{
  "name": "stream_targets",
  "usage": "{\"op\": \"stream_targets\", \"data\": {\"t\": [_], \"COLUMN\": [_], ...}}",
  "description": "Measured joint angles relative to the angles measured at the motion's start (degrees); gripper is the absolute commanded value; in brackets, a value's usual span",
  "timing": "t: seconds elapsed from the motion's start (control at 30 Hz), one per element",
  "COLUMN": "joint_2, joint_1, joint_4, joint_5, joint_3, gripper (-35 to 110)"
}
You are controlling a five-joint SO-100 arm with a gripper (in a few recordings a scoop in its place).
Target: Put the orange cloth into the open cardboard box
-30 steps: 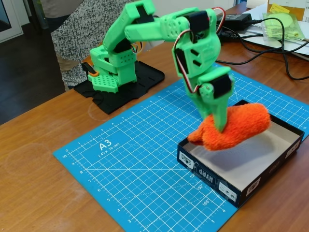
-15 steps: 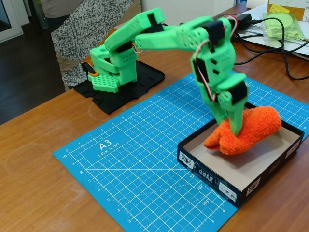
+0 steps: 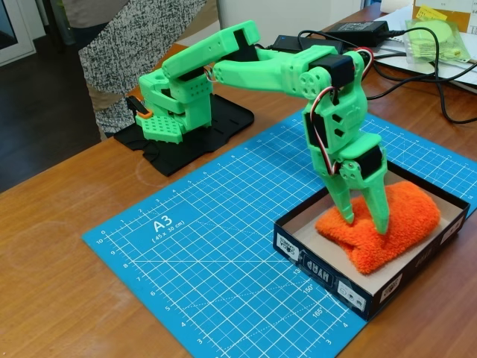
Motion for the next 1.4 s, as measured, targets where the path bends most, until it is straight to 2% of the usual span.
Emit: {"op": "stream_targets", "data": {"t": [0.47, 0.53, 0.6, 0.63, 1.4], "joint_2": [5.1, 10.5, 16.1, 19.0, 86.3], "joint_1": [-0.5, -1.1, -1.7, -1.7, -9.2], "joint_4": [7.4, 7.6, 7.6, 7.6, 7.6], "joint_5": [0.8, 1.0, 1.7, 1.9, 9.1], "joint_3": [-5.9, -5.0, -4.7, -3.8, 42.3], "gripper": [30, 20, 2, 0, 0]}}
